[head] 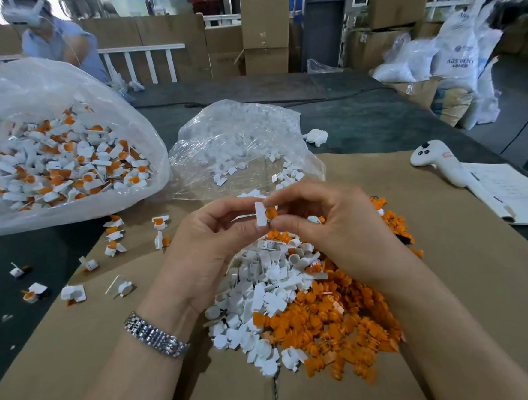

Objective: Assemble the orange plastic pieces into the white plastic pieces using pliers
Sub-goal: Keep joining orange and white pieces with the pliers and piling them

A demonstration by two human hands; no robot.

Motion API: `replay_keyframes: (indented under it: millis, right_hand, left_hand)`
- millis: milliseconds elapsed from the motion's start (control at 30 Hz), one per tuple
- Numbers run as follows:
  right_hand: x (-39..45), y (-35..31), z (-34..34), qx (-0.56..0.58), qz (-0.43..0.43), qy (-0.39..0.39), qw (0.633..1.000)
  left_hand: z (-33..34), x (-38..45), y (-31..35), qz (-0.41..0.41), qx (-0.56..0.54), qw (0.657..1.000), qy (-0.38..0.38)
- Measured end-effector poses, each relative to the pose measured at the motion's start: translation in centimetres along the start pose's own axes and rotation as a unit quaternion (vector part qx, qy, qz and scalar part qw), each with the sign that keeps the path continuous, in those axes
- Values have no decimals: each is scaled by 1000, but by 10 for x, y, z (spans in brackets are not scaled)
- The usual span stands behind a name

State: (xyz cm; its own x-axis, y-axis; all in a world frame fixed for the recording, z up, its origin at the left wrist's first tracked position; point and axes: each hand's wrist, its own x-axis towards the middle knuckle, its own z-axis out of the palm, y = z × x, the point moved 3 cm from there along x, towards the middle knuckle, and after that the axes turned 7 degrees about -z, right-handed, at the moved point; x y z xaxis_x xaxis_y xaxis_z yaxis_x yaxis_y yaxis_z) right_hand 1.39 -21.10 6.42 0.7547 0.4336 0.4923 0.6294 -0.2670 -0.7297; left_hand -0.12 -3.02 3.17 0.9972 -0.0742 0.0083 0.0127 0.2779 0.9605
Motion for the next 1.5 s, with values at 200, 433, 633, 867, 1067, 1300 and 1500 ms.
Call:
replay_keyframes:
  millis: [200,433,633,867,1067,1300,1500]
  right_hand:
    - [0,-2,0,-34,-33,27,999]
    - [0,-4,4,-104,-79,36,991]
    - [0,-4,7,-138,-91,30,986]
    - [2,4,3,-102,-30,16,994]
    - [-4,52,-28,-380,253,-75,887]
    - [-6,56,-17,-424,291,-141,846]
    - [0,47,-20,-410,260,-106,868]
  left_hand:
    - [0,0,1,4,-16,1000,-4]
    - [0,2,-1,-14,-48,999,5]
    - [-3,4,-3,-41,-42,998,35]
    - [-6,5,-4,-39,-14,997,62]
    - [-10,6,-5,-60,-61,993,80]
    - [-10,7,-5,-62,-76,991,92]
    - [-11,8,-4,-62,-94,986,119]
